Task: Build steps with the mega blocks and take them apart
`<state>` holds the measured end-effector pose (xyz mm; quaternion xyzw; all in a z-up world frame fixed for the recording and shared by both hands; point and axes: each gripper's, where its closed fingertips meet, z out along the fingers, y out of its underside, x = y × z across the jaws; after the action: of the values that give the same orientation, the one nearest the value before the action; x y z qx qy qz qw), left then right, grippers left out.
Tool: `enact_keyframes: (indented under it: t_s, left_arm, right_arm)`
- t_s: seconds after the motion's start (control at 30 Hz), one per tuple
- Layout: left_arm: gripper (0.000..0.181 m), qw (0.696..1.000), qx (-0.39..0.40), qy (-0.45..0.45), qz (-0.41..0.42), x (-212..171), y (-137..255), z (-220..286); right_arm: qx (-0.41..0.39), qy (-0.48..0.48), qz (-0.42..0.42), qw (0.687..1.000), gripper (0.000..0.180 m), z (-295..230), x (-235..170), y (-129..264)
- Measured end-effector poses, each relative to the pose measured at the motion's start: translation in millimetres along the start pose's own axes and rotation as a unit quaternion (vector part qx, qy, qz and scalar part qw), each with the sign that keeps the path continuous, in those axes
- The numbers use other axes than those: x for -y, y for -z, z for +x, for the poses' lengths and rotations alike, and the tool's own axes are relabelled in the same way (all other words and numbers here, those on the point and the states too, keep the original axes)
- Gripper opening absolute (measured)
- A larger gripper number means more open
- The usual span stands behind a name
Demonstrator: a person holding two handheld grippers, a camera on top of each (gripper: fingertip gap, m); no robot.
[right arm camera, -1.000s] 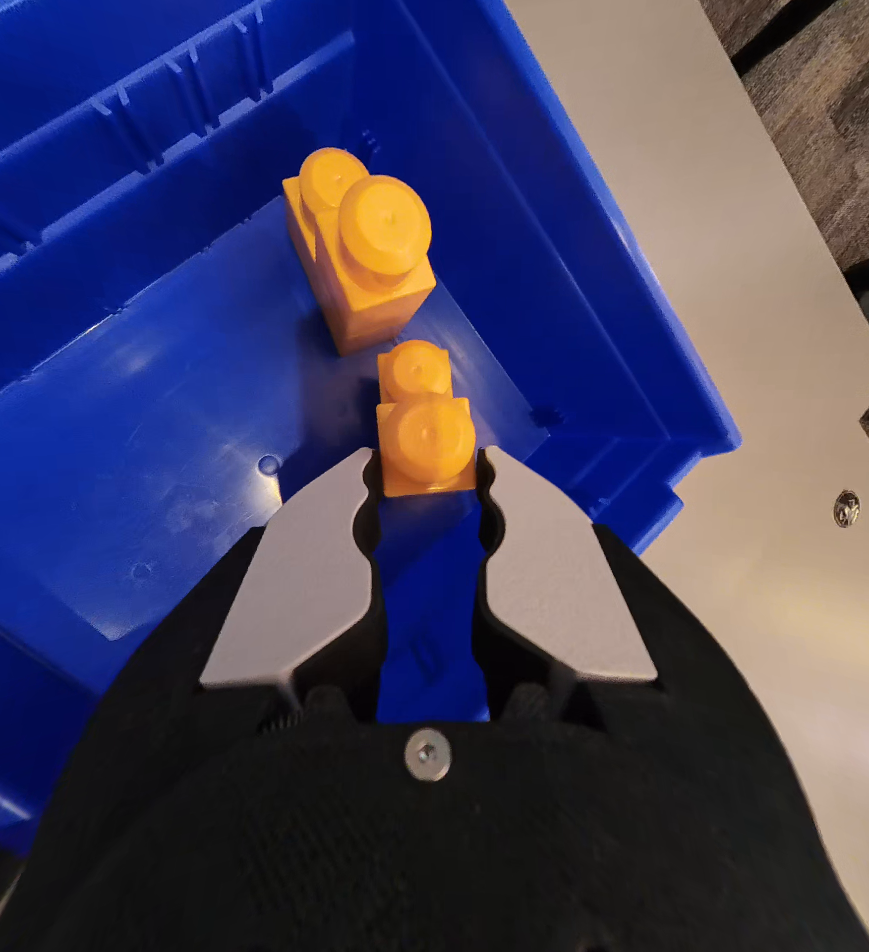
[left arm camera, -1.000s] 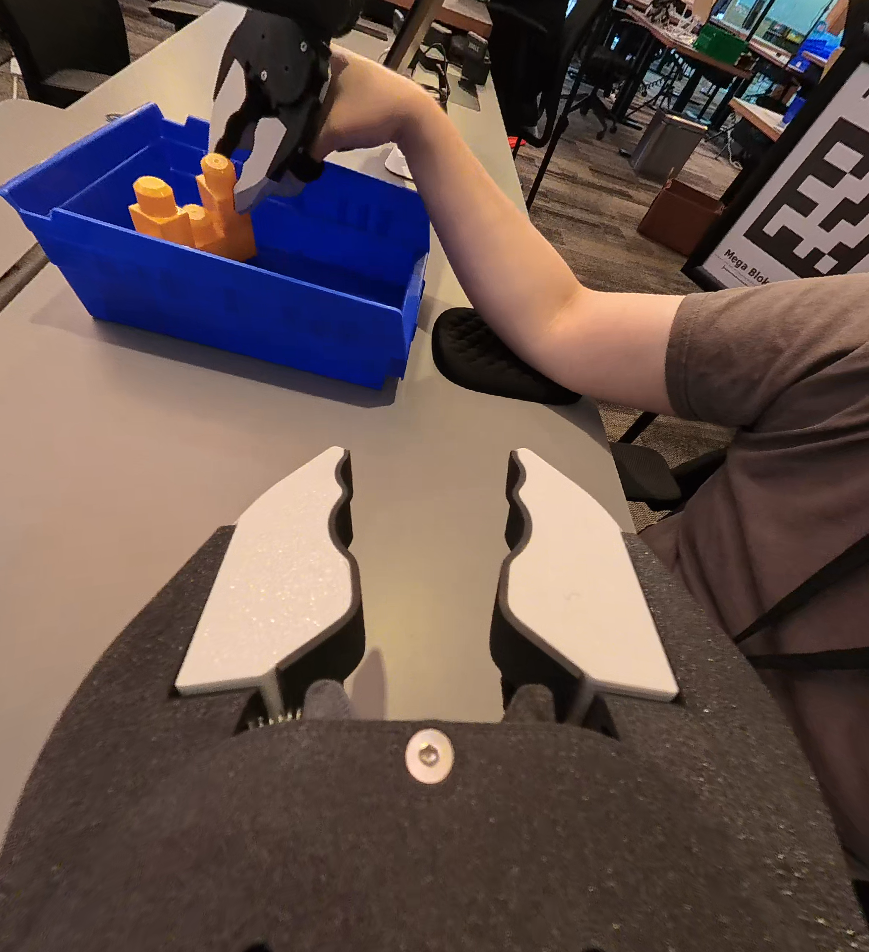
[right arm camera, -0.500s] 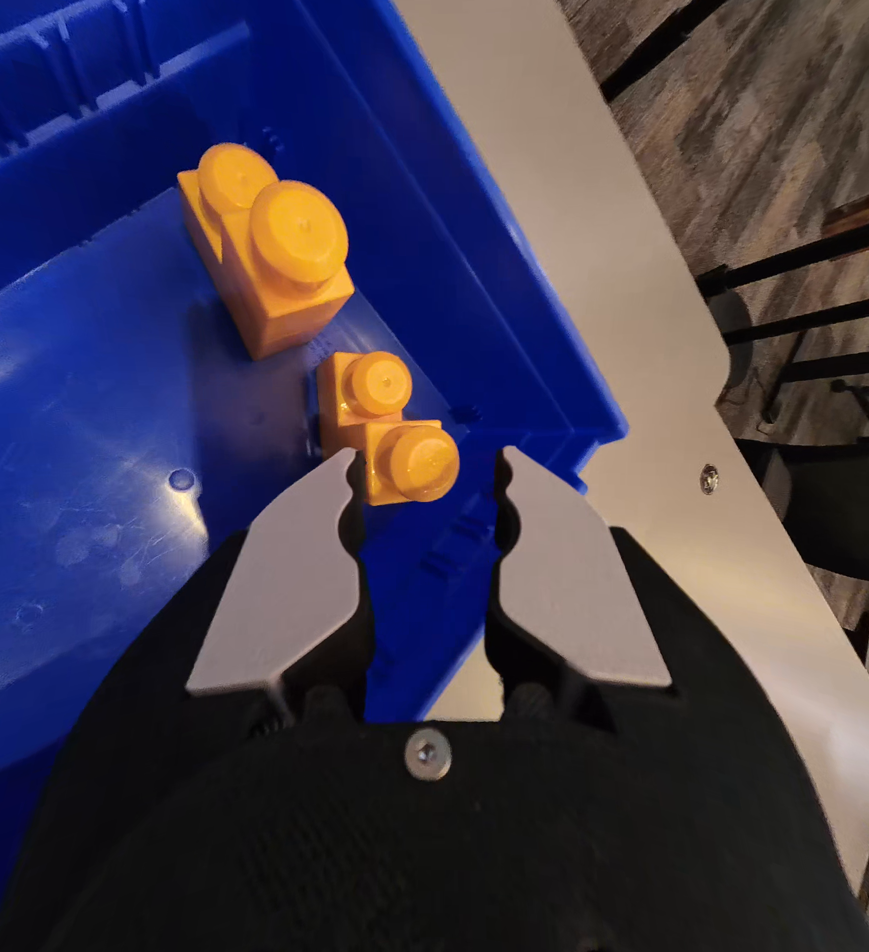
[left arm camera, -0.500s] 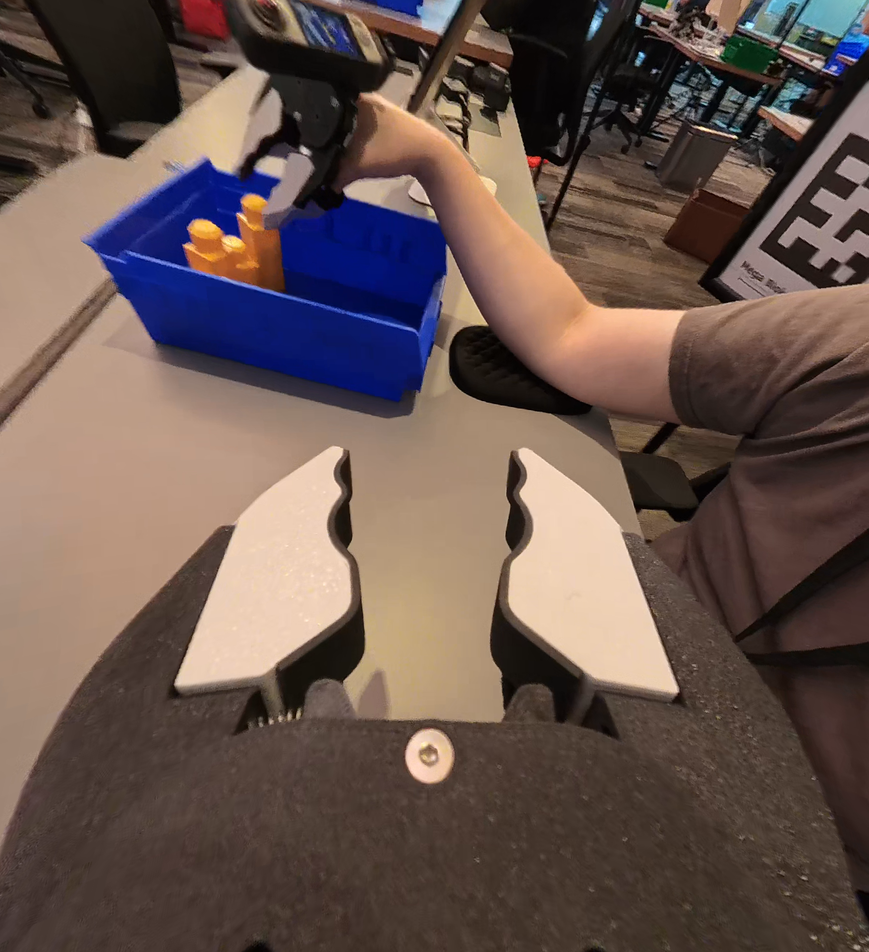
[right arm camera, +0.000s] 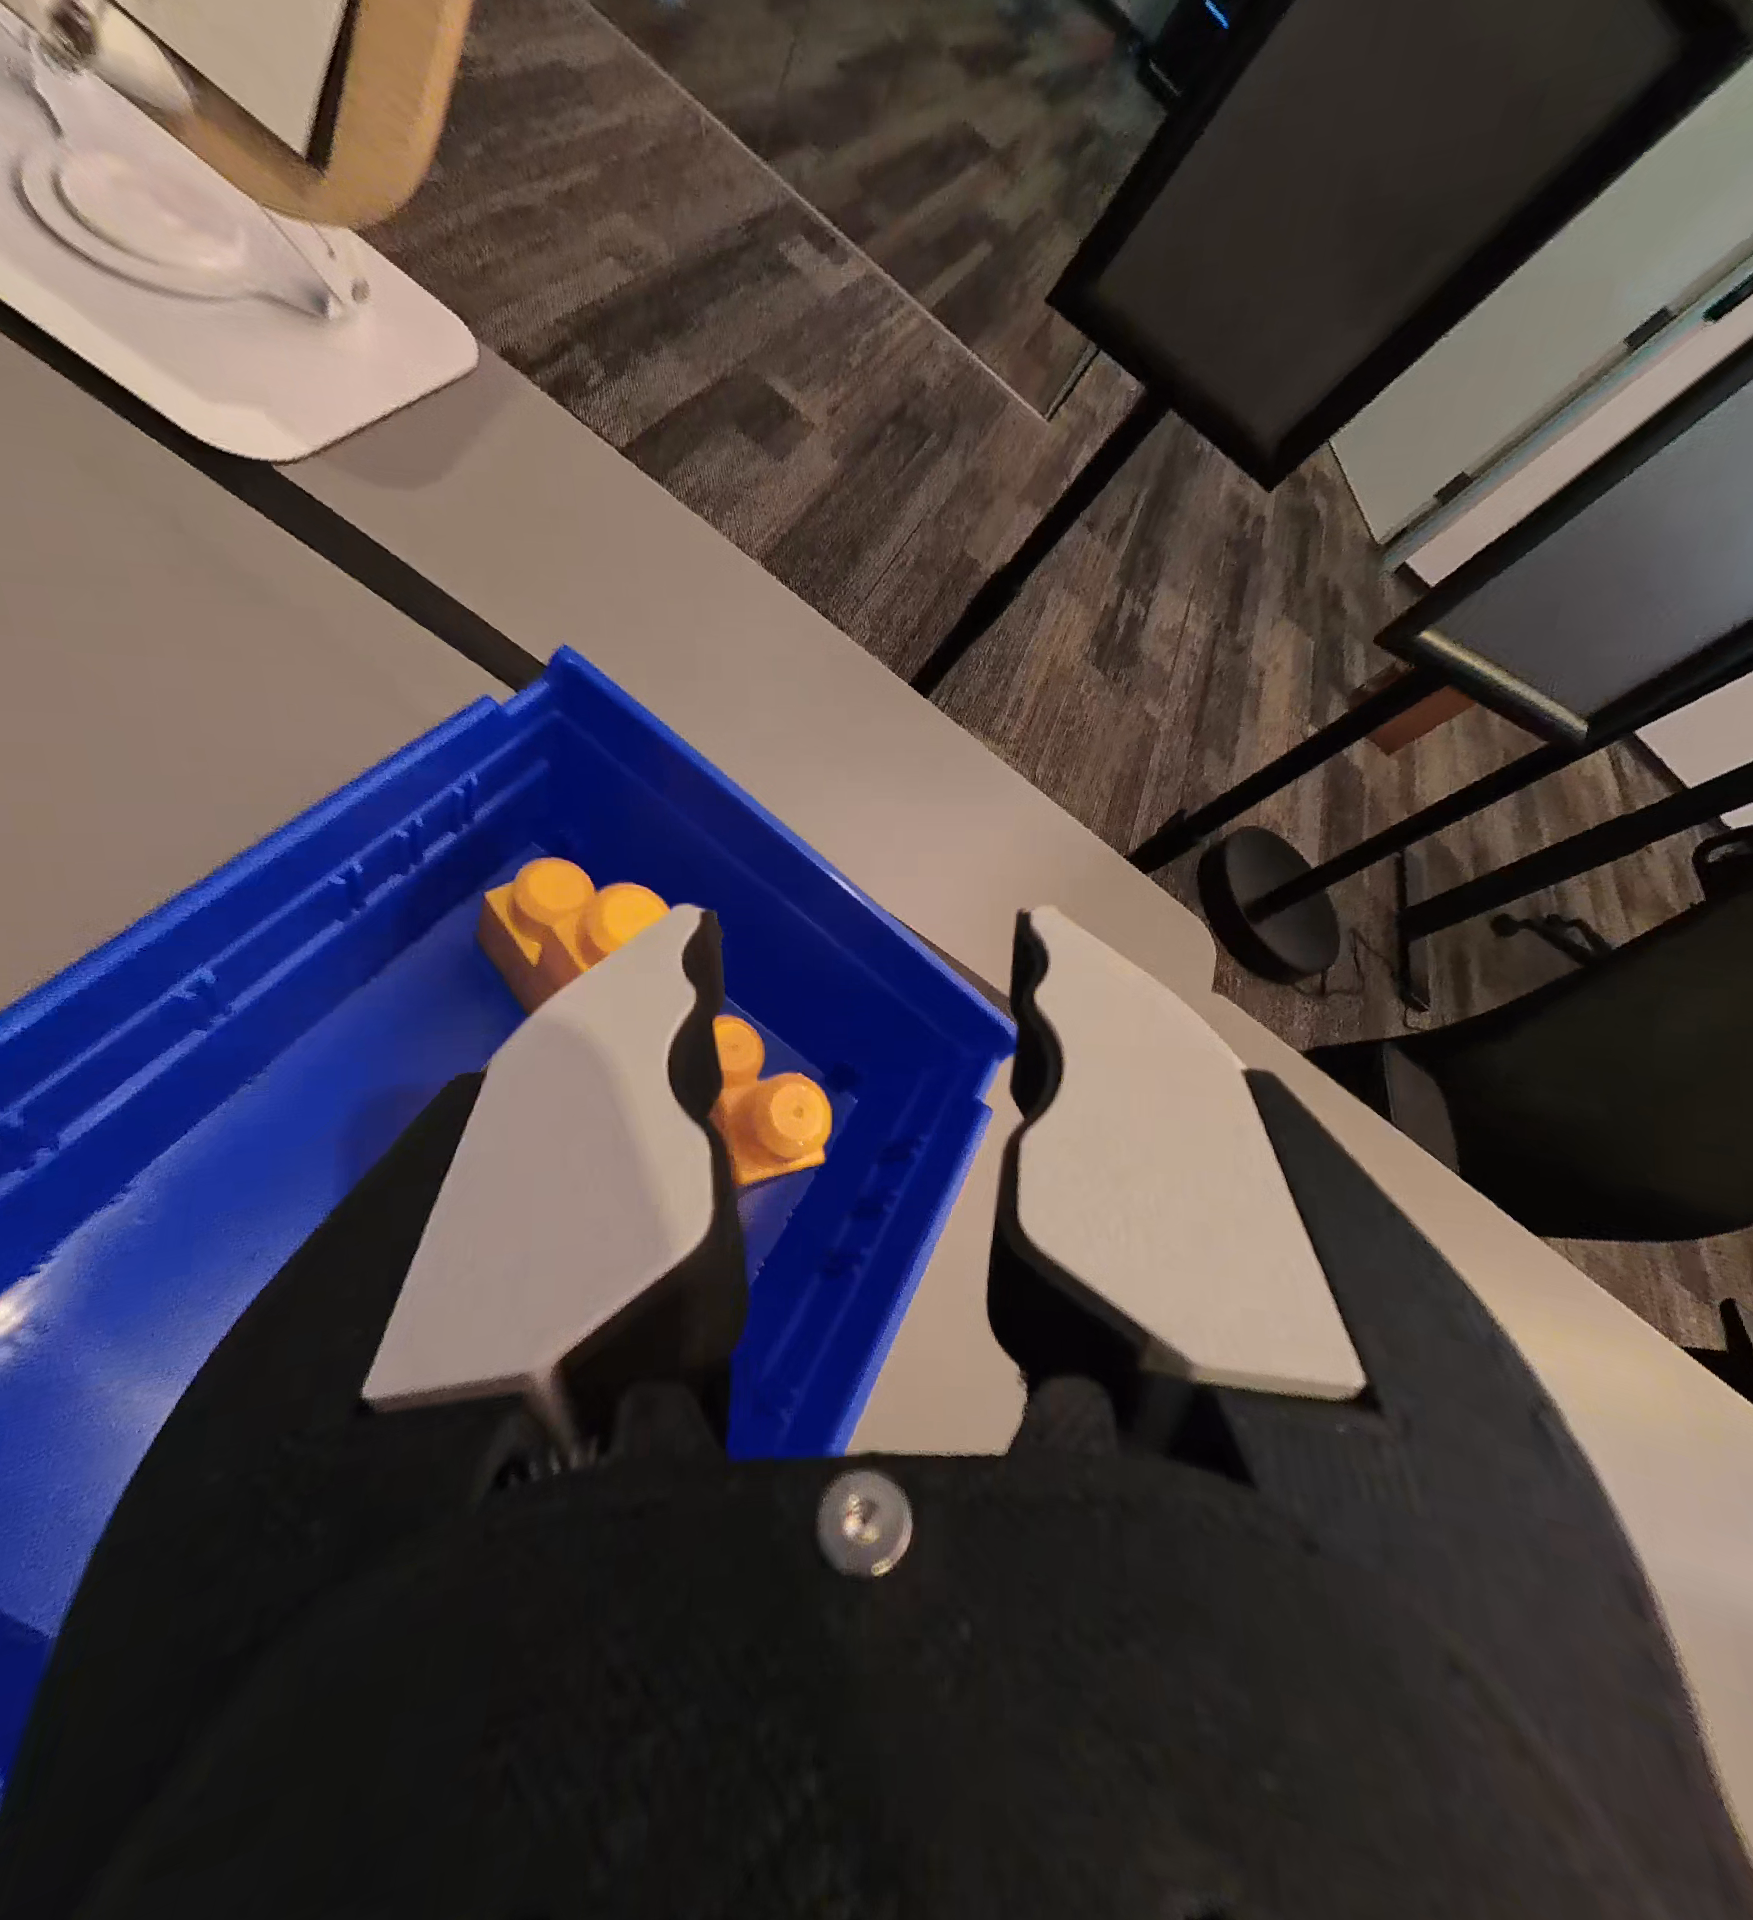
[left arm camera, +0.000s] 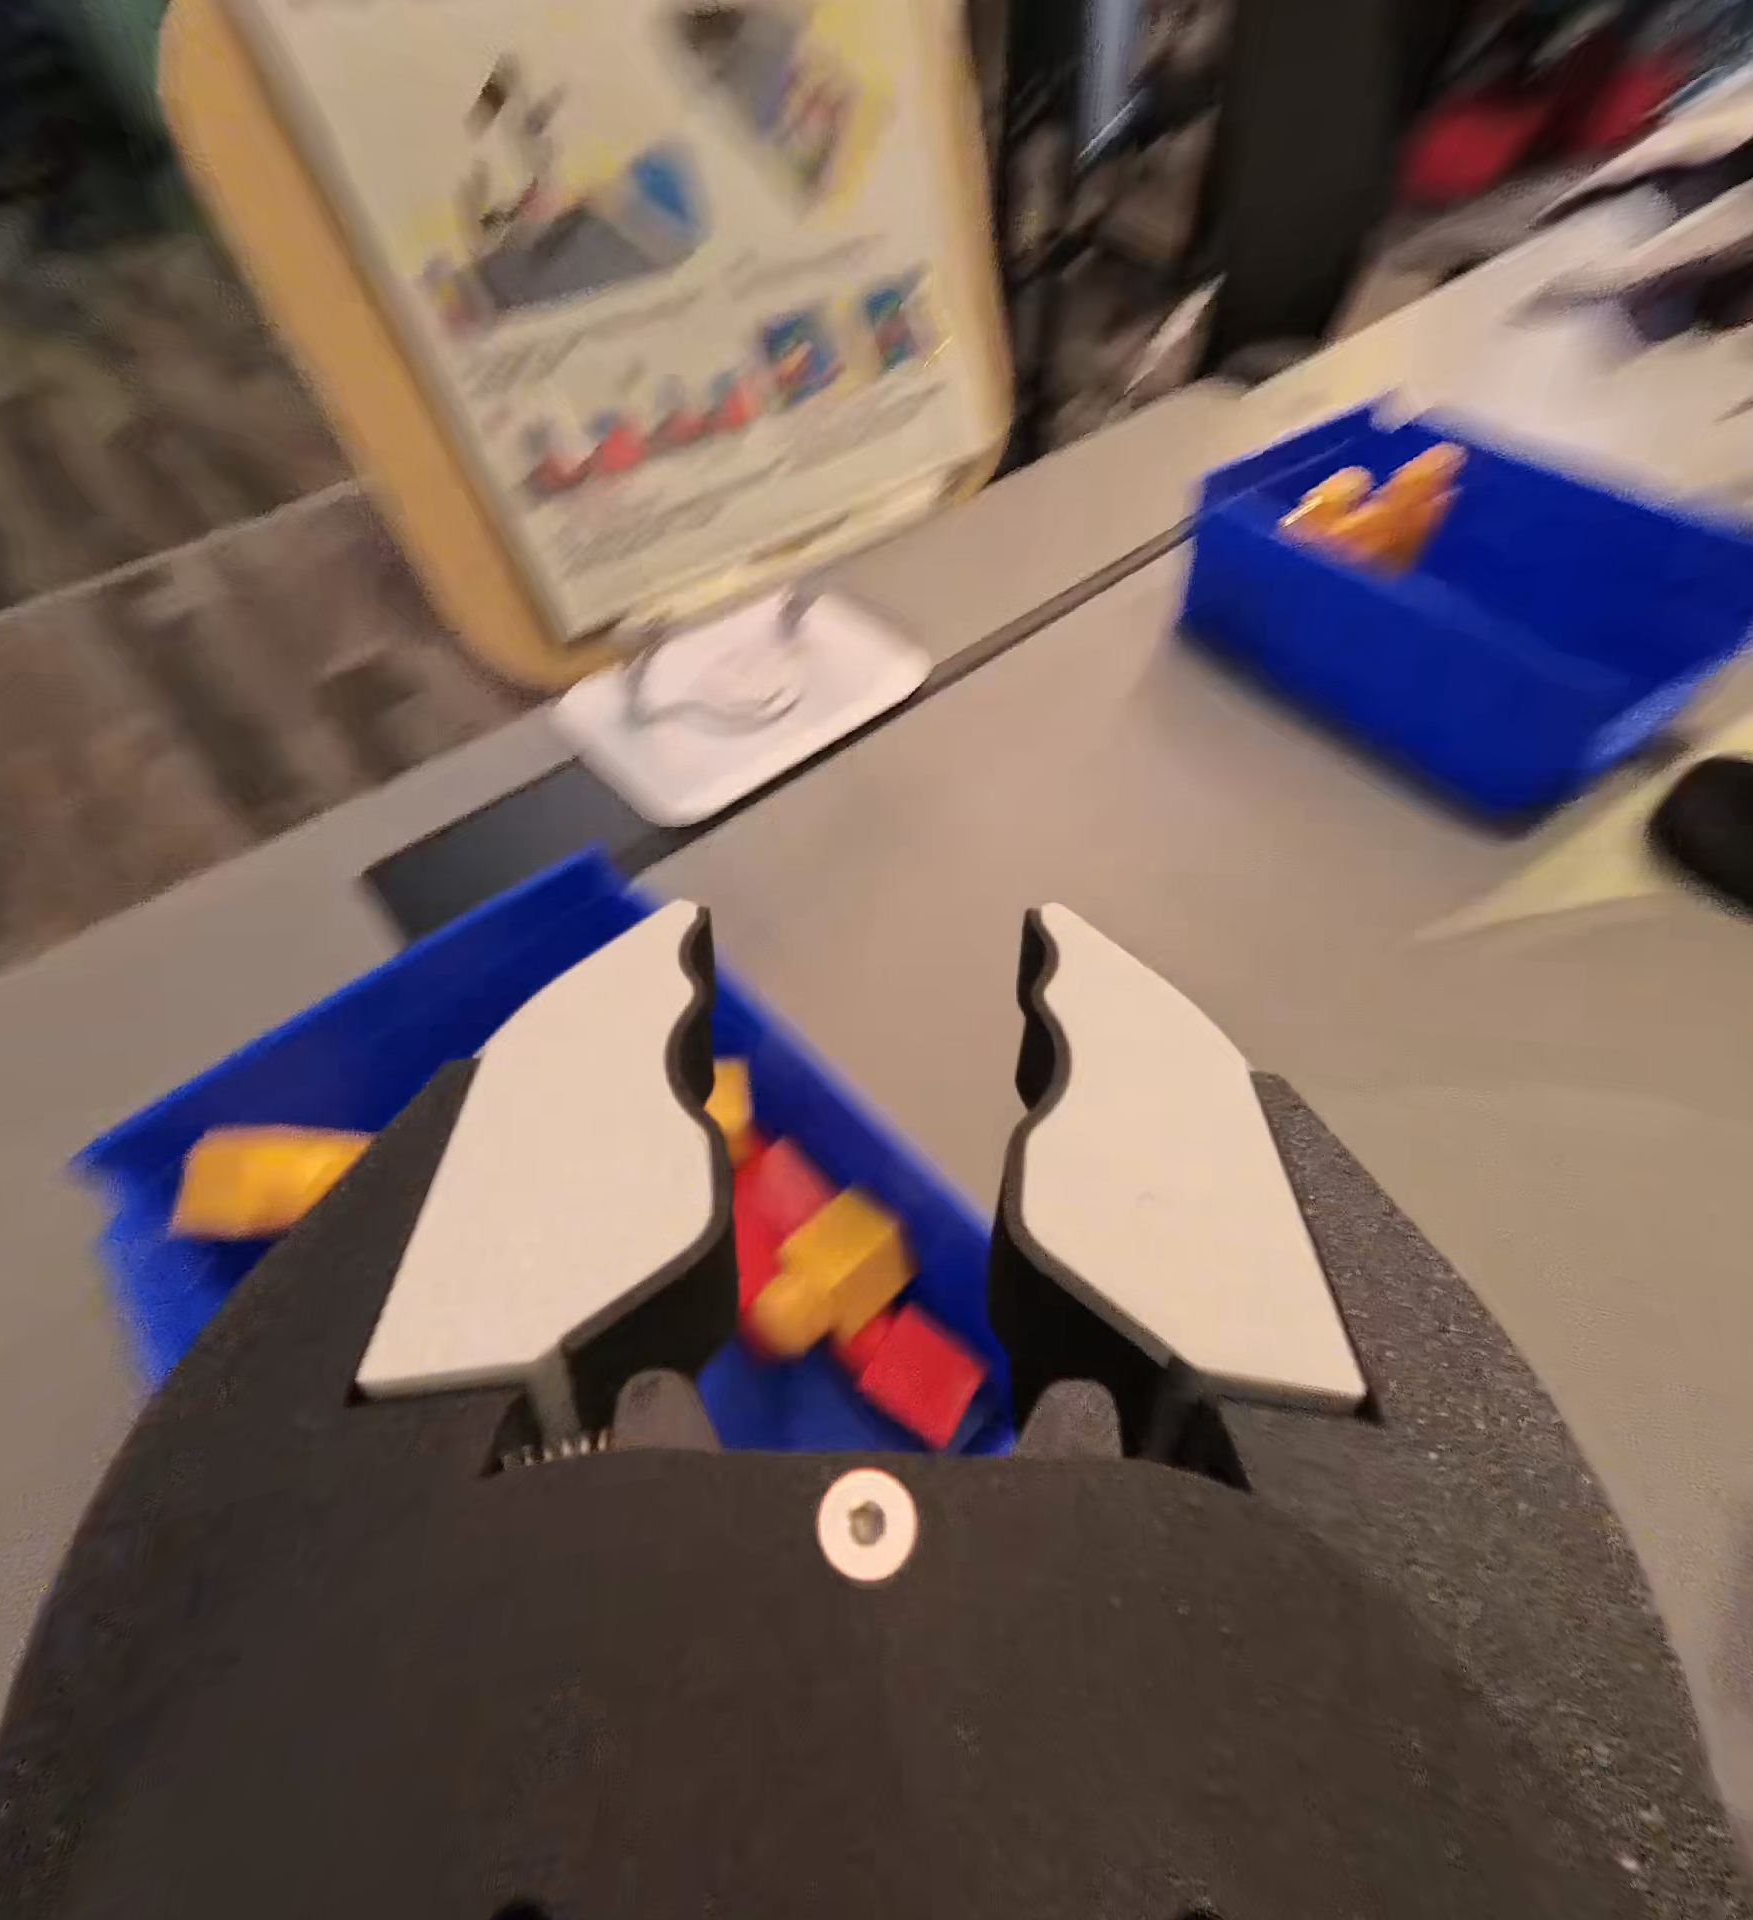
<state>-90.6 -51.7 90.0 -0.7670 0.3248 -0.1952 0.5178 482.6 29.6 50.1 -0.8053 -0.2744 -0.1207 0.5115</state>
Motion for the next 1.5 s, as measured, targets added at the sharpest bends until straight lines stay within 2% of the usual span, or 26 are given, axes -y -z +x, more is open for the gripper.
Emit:
enact_keyframes:
  t_s: [0.1, 0.17, 0.23, 0.33, 0.5, 0.83, 0.93, 1.2, 1.37, 1.43, 1.5]
  left_arm:
    - [0.055, 0.992, 0.062, 0.024, -0.111, -49, -4, -35]
    - [0.054, 0.982, 0.084, -0.013, -0.167, -74, -16, -53]
    - [0.061, 0.978, 0.083, -0.057, -0.185, -90, -38, -61]
    - [0.068, 0.973, 0.063, -0.053, -0.213, -115, -70, -68]
    - [0.085, 0.957, 0.089, -0.079, -0.263, -146, -96, -85]
    - [0.076, 0.938, 0.081, -0.116, -0.315, -174, -121, -80]
    - [0.068, 0.940, 0.081, -0.100, -0.316, -175, -122, -81]
    - [0.067, 0.945, 0.068, -0.085, -0.307, -165, -108, -79]
    - [0.066, 0.951, 0.123, -0.119, -0.259, -118, -73, -81]
    - [0.066, 0.956, 0.112, -0.158, -0.221, -90, -67, -61]
    - [0.066, 0.955, 0.077, -0.227, -0.175, -63, -70, -23]
  right_arm:
    - [0.006, 0.015, 0.004, 1.000, 0.054, -10, 8, 3]
    - [0.007, 0.027, 0.000, 1.000, 0.054, -15, 11, 2]
    - [0.007, 0.040, -0.003, 0.999, 0.055, -20, 13, 0]
    - [0.018, 0.050, -0.011, 0.999, 0.055, -27, 12, -4]
    - [0.021, 0.060, -0.032, 0.997, 0.055, -30, 5, -10]
    - [0.037, 0.083, -0.064, 0.994, 0.054, -40, -6, -20]
    - [0.037, 0.090, -0.069, 0.993, 0.055, -41, -7, -21]
    - [0.044, 0.094, -0.073, 0.992, 0.054, -47, -7, -23]
    - [0.045, 0.058, -0.044, 0.996, 0.054, -52, 13, -18]
    - [0.053, 0.027, -0.003, 0.998, 0.054, -62, 37, -10]
    - [0.099, -0.028, 0.059, 0.993, 0.053, -86, 72, 2]
